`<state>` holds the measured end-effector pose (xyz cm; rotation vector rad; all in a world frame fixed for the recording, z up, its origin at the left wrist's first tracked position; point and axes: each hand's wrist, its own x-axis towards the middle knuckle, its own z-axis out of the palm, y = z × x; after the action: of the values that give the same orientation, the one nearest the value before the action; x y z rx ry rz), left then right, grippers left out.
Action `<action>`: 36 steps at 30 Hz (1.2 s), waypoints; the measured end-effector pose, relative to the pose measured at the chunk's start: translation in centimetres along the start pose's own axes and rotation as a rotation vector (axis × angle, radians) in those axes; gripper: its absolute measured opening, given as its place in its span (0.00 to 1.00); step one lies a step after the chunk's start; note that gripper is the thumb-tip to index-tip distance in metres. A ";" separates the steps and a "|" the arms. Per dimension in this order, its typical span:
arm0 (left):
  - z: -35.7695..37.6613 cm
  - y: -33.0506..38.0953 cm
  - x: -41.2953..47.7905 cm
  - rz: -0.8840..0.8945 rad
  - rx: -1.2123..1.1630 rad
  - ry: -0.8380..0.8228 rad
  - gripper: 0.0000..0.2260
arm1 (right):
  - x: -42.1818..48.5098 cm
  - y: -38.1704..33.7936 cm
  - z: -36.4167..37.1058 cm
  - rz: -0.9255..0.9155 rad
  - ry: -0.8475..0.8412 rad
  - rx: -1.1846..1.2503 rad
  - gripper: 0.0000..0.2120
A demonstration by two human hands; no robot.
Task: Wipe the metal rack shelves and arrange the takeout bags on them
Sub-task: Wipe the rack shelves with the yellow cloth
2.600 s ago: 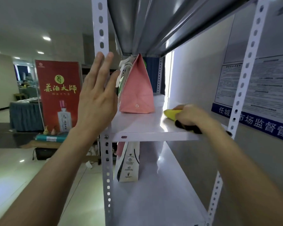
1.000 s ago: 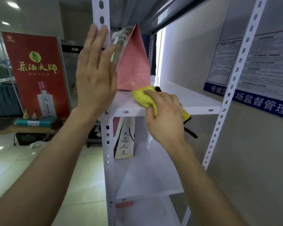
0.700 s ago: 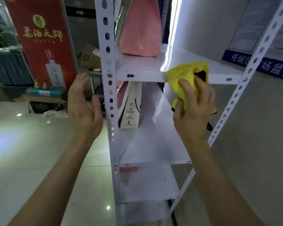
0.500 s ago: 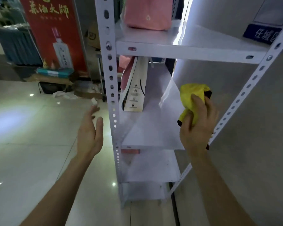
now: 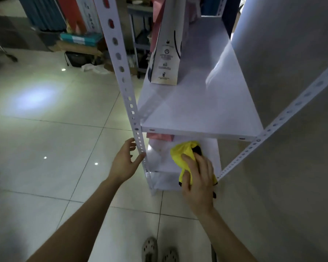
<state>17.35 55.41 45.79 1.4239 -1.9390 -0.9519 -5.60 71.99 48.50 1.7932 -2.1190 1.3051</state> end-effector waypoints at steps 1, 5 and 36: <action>0.5 -0.5 0.2 -0.018 -0.014 0.012 0.30 | -1.3 0.8 0.9 0.016 -0.073 -0.013 0.23; 2.5 -2.5 1.6 -0.049 -0.053 0.057 0.34 | -3.6 5.1 5.2 0.063 -0.308 -0.089 0.24; 13.5 -14.3 0.7 -0.076 -0.210 0.056 0.22 | -5.1 15.1 22.1 0.131 -0.426 -0.261 0.27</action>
<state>14.88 54.98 26.27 1.3951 -1.6999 -1.1034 -6.80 61.34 23.47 1.9785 -2.5126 0.6592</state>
